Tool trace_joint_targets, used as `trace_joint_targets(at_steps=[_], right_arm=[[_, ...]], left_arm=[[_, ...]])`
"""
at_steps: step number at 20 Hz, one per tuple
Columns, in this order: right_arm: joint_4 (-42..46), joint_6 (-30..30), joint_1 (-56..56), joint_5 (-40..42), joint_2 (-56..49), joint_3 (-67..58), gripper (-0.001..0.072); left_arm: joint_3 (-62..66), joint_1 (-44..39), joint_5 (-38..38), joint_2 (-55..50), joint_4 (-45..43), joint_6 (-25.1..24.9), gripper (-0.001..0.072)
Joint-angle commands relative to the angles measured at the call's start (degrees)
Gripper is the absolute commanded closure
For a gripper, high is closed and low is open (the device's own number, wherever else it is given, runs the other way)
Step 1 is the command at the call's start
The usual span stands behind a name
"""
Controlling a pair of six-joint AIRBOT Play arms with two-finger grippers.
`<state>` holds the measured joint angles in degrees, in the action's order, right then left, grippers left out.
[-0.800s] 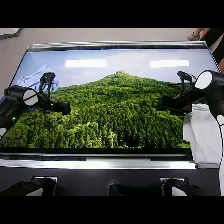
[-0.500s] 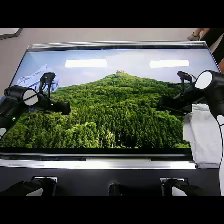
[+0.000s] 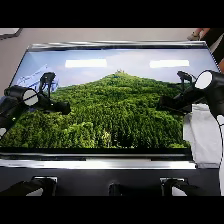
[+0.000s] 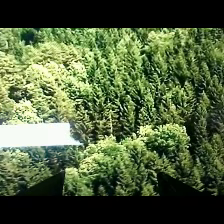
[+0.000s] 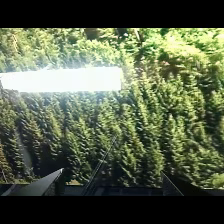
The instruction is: Fold the shirts.
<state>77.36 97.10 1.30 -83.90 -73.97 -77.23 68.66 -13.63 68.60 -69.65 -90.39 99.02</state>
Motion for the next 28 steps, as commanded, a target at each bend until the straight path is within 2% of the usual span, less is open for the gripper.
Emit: trace_joint_targets(at_steps=[1, 6, 8, 10, 13, 14, 16, 19, 20, 22, 26, 28], right_arm=[[-0.1, 0.0, 0.0, 0.9, 0.0, 0.0, 0.0034], [-0.2, 0.0, 0.0, 6.6, 0.0, 0.0, 0.0034], [-0.2, 0.0, 0.0, 9.5, 0.0, 0.0, 0.0034], [-0.2, 0.0, 0.0, 10.5, 0.0, 0.0, 0.0034], [-0.2, 0.0, 0.0, 10.4, -0.1, 0.0, 0.0034], [-0.2, 0.0, 0.0, 10.4, -0.1, 0.0, 0.0035], [-0.5, 0.0, -0.1, 10.4, -0.1, 0.0, 0.0035], [-0.9, 2.3, -0.1, 10.5, -0.1, 0.0, 0.0035], [-0.9, 4.4, -0.1, 10.7, -0.1, 0.0, 0.0035], [-1.1, 7.2, -0.1, 10.8, -0.1, 0.0, 0.0035], [-2.0, 7.6, -0.1, 7.4, -0.1, 0.0, 0.0036], [-1.9, 7.5, -0.1, 4.9, -0.1, 0.0, 0.0036]], left_arm=[[0.0, 0.0, -4.7, -0.4, 0.2, 1.1, 0.0031], [0.0, 0.0, -11.3, -0.6, 1.2, 1.1, 0.0032], [1.2, 1.7, -17.1, -0.7, 0.2, 2.3, -0.0006], [6.5, 9.5, -18.2, -2.4, 0.8, 9.2, -0.0013], [14.4, 28.6, -11.6, -7.4, 8.8, 13.6, -0.0013], [14.8, 34.5, -10.7, -8.5, 12.2, 13.7, -0.0013], [14.8, 43.8, -10.5, -9.9, 15.4, 13.4, -0.0013], [14.9, 48.3, -11.2, -11.6, 8.2, 2.0, -0.0013], [14.9, 48.0, -11.5, -12.5, 5.3, 1.4, -0.0013], [14.9, 47.6, -12.0, -15.5, 5.7, 1.5, -0.0013], [14.9, 48.0, -13.4, -22.1, 10.2, 3.7, -0.0013], [14.8, 49.0, -16.7, -24.3, 12.8, 3.9, -0.0013]])
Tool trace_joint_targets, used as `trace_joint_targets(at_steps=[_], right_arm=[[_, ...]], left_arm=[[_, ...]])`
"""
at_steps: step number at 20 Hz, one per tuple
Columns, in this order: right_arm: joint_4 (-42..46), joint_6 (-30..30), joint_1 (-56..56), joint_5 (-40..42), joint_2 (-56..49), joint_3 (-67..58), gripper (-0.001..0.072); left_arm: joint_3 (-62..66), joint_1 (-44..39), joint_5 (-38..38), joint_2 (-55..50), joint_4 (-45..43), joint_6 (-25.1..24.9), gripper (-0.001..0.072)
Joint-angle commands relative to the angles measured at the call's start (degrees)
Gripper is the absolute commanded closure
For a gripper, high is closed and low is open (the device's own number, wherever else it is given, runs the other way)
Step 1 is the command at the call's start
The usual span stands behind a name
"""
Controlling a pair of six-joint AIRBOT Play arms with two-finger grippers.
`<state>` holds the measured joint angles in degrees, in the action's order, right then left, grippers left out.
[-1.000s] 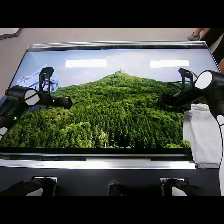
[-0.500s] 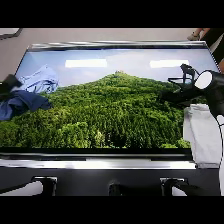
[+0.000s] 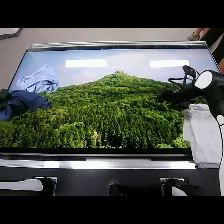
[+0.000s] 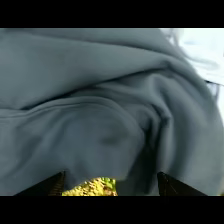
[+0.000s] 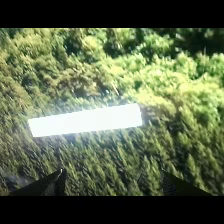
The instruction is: Fold the shirts.
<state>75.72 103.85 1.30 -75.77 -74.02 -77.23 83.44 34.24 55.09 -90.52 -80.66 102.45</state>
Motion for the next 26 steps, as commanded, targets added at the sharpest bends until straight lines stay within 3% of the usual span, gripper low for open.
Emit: trace_joint_targets(at_steps=[1, 6, 8, 9, 10, 11, 15, 20, 22, 26], right_arm=[[-0.3, 0.8, -0.1, -4.1, 0.0, 0.0, 0.0036], [-0.3, 0.8, -0.1, -3.5, 0.0, 0.0, 0.0036], [-0.3, 0.8, -0.1, -3.4, 0.0, 0.0, 0.0036], [-0.3, 0.8, -0.1, -3.4, 0.0, 0.0, 0.0036], [-0.3, 0.8, -0.1, -3.5, 0.0, 0.0, 0.0036], [-0.3, 0.8, -0.1, -3.7, 0.0, 0.0, 0.0036], [-0.3, 0.8, -0.1, -4.3, 0.0, 0.0, 0.0036], [-1.2, 0.8, -0.1, -6.0, 0.0, 0.0, 0.0035], [-3.3, 0.7, -0.1, -6.6, 0.0, 0.0, 0.0035], [-5.6, -0.2, -0.1, -7.6, 0.9, 0.0, 0.0035]], left_arm=[[0.1, 1.6, -5.1, -4.5, 5.2, 0.3, -0.0013], [0.0, 1.5, -10.1, -9.5, 20.6, -9.4, -0.0013], [0.0, 1.4, -9.6, -11.1, 21.4, -9.7, -0.0013], [0.0, 1.6, -9.3, -11.5, 21.4, -9.7, 0.0100], [0.0, 1.9, -8.7, -11.6, 21.4, -9.7, 0.0453], [0.0, 2.2, -7.8, -11.3, 21.8, -9.7, 0.0658], [0.1, 3.8, -8.9, -4.2, 29.7, -12.7, 0.0682], [0.0, -0.3, -10.6, 17.7, 29.9, -19.1, 0.0683], [0.0, -5.1, -10.5, 26.3, 29.9, -20.2, 0.0682], [-0.1, -22.6, -8.9, 38.2, 29.4, -20.3, 0.0682]])
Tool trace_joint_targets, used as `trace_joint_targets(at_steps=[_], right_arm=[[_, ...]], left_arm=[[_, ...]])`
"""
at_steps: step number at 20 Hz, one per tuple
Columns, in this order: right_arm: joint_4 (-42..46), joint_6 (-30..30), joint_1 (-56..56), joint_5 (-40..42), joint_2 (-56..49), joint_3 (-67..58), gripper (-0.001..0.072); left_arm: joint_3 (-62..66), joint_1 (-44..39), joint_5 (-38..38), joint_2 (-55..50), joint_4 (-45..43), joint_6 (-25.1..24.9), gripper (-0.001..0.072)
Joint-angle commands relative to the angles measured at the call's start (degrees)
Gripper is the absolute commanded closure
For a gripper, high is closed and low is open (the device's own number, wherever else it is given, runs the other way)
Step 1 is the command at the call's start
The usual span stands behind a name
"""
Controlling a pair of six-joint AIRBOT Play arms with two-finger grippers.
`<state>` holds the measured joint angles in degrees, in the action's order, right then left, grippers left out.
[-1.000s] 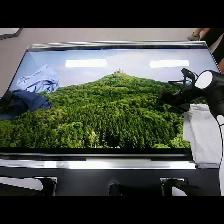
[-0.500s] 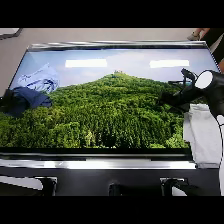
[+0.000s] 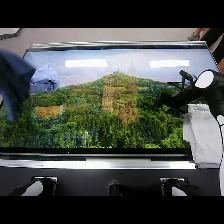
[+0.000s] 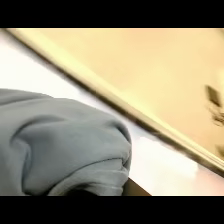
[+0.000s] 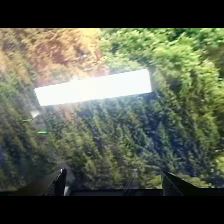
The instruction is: Fold the shirts.
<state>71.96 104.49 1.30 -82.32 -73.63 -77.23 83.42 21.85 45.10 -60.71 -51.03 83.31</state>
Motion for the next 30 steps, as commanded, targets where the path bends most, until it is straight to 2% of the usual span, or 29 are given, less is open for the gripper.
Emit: trace_joint_targets(at_steps=[1, 5, 8, 10, 15, 17, 21, 22, 23, 24, 26, 30], right_arm=[[-1.8, -1.7, -0.1, -1.7, 1.1, 0.0, 0.0035], [-1.6, -5.7, -0.1, -4.4, 4.1, 0.0, 0.0035], [-0.8, -7.1, -0.1, -5.8, 6.3, 0.0, 0.0035], [-0.8, -8.2, -0.1, -7.5, 7.4, 0.0, 0.0035], [-0.8, -8.1, -0.1, -10.6, 8.2, 0.0, 0.0035], [-0.7, -8.3, -0.1, -9.2, 8.2, 0.0, 0.0035], [1.9, -8.3, -0.1, -4.1, 8.2, 0.0, 0.0036], [2.6, -8.3, -0.1, -3.2, 7.8, 0.0, 0.0036], [2.6, -8.3, -0.1, -3.1, 7.4, 0.1, 0.0036], [2.6, -8.3, -0.1, -3.2, 6.8, 0.1, 0.0035], [1.7, -9.7, -0.1, -3.3, 5.1, 0.1, 0.0034], [-4.5, -13.3, -0.1, -4.2, -0.7, 0.5, 0.0025]], left_arm=[[0.0, -15.5, 2.3, 9.6, -0.5, -1.1, 0.0682], [0.0, -34.5, 5.0, 9.7, -0.6, -1.6, 0.0682], [0.0, -43.6, 5.1, 7.3, -2.0, -3.0, 0.0682], [0.0, -45.3, 5.8, 5.1, -2.1, -3.0, 0.0682], [0.0, -45.9, 14.9, -6.6, -1.9, -3.5, 0.0682], [0.0, -48.2, 16.0, -13.4, -1.4, -5.6, 0.0682], [0.0, -54.9, 16.0, -27.7, 0.3, -6.0, 0.0679], [0.1, -55.7, 16.3, -30.3, 1.6, -6.0, 0.0551], [0.5, -55.8, 17.4, -32.0, 2.7, -6.0, 0.0167], [1.1, -55.1, 18.9, -32.5, 2.4, -6.0, 0.0034], [3.8, -51.1, 22.6, -31.3, -0.2, -6.0, 0.0034], [6.0, -37.0, 33.3, -25.2, -10.4, -5.6, 0.0033]])
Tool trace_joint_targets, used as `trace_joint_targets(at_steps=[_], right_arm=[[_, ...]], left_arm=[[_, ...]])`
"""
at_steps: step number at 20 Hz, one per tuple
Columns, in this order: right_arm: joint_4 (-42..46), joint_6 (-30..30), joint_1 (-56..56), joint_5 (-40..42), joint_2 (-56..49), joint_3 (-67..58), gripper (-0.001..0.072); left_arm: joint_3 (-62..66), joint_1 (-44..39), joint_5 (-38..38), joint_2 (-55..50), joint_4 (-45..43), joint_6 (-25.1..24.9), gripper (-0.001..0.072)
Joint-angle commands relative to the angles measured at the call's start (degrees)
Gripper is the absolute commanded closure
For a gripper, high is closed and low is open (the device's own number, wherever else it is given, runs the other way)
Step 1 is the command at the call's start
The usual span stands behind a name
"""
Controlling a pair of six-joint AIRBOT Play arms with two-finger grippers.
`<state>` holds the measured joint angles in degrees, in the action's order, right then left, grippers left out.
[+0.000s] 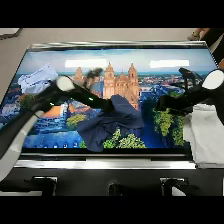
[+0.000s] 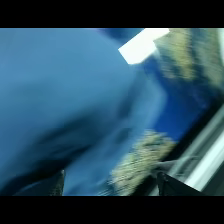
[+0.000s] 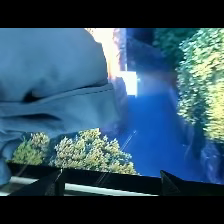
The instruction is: Fold the shirts.
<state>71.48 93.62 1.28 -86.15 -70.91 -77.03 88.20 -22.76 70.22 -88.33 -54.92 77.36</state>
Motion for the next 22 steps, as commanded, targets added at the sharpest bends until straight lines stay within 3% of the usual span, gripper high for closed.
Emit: trace_joint_targets(at_steps=[1, 4, 7, 11, 18, 19, 20, 22], right_arm=[[-5.4, -3.3, -0.1, -0.3, -4.7, 1.4, 0.0014], [-5.6, -4.7, -0.1, 1.6, -7.7, 7.4, 0.0014], [-7.6, -4.8, 0.0, 5.7, -9.2, 12.9, 0.0015], [-10.9, -4.9, -0.1, 9.9, -9.4, 15.5, 0.0015], [-11.9, -5.0, -1.9, 11.3, -13.2, 15.5, 0.0013], [-12.5, -5.8, -3.3, 12.0, -14.5, 15.5, -0.0003], [-12.7, -6.4, -4.7, 13.3, -15.6, 15.5, -0.0003], [-12.7, -6.3, -6.8, 17.6, -17.1, 15.5, -0.0003]], left_arm=[[-0.2, 11.4, 11.1, 4.0, -8.9, 1.1, 0.0033], [-12.9, 21.0, 11.6, 9.6, -9.7, 1.7, 0.0030], [-28.3, 25.1, 7.4, 12.8, -6.3, 1.4, 0.0030], [-41.3, 22.7, -3.7, 12.5, 4.5, -1.6, 0.0031], [-44.8, 17.1, -13.2, 9.4, 7.8, -1.4, 0.0033], [-44.7, 16.5, -14.1, 8.7, 9.2, -1.4, 0.0051], [-44.7, 15.8, -15.0, 8.1, 9.9, -1.3, 0.0160], [-44.7, 14.7, -17.4, 7.5, 10.9, -0.2, 0.0296]])
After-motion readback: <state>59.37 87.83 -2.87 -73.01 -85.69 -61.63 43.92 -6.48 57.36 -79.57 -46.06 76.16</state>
